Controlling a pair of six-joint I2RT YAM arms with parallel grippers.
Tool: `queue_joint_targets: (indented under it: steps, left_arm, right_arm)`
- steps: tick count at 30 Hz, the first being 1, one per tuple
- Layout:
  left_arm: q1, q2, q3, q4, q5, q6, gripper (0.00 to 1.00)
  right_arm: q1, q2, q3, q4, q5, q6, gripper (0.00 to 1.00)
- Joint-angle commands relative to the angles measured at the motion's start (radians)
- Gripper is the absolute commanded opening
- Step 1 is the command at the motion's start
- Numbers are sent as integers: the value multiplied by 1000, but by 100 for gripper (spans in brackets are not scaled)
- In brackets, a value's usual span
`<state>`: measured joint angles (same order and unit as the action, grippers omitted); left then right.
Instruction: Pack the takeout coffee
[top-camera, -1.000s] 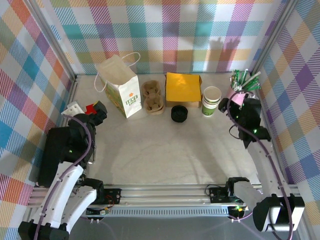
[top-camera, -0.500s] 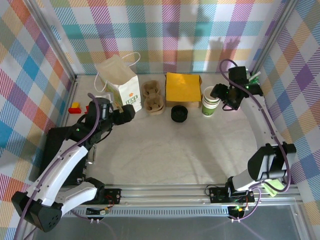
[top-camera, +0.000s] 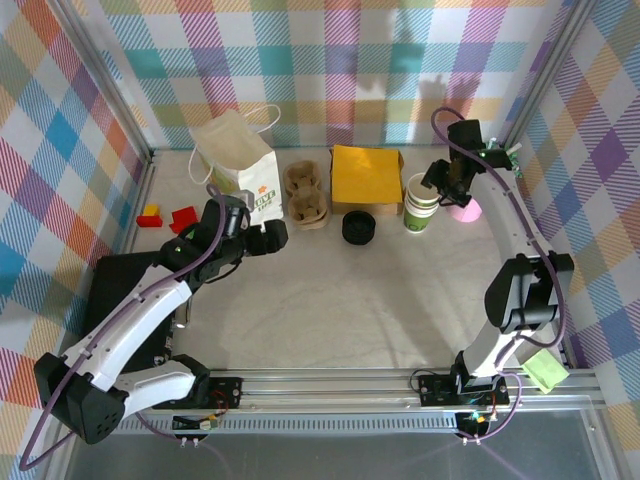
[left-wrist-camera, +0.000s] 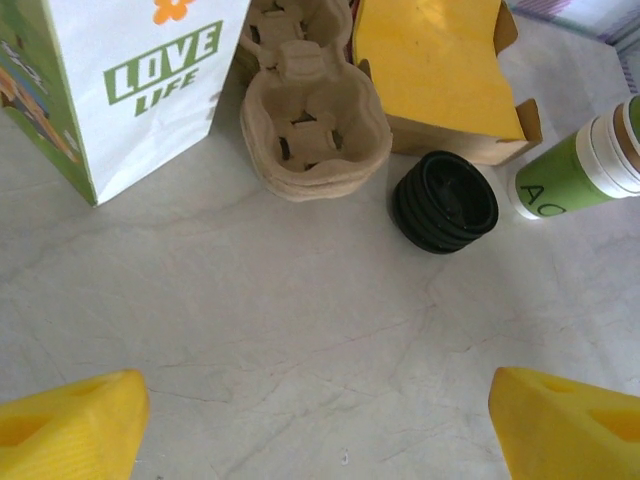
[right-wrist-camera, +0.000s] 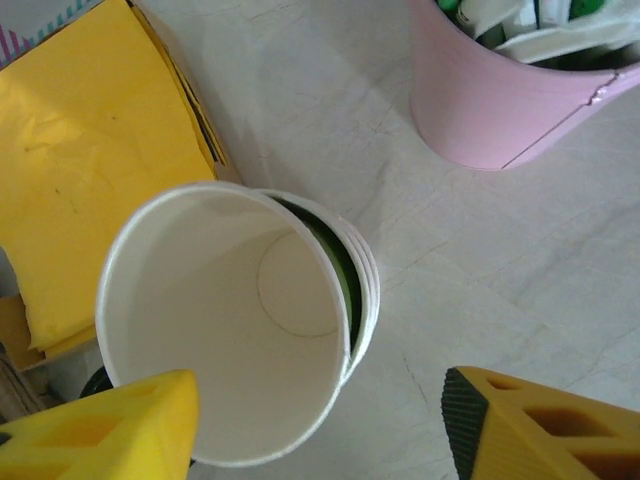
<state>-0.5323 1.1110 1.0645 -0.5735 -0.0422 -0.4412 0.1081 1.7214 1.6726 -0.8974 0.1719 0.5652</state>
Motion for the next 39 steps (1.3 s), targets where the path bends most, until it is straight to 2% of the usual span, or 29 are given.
queue_joint_targets:
  steps: [1,3,9,13,20,25,33,39]
  left_arm:
    - [-11,0,34,21,16,17,87]
    - [-12,5,35,20,13,16,87]
    - [-17,7,32,24,2,12,87]
    - [-20,10,35,18,-6,13,86]
    - [-23,8,31,14,-10,9,86]
    - [-23,2,28,14,0,2,86]
    - [-23,-19,36,-6,-8,10,86]
    - [-23,-41,65,-34,-20,19,86]
  right_arm:
    - [7,31,39,-14,1,18,62]
    - [7,44,42,-14,4,19,56]
    - [10,72,44,-21,24,17,50]
    - [12,82,45,-24,29,14,37]
    - [13,90,49,-28,26,11,26]
    - [15,91,67,-46,43,2,13]
    - [13,79,142,-115,48,-32,5]
    - [14,48,265,-215,33,-62,3]
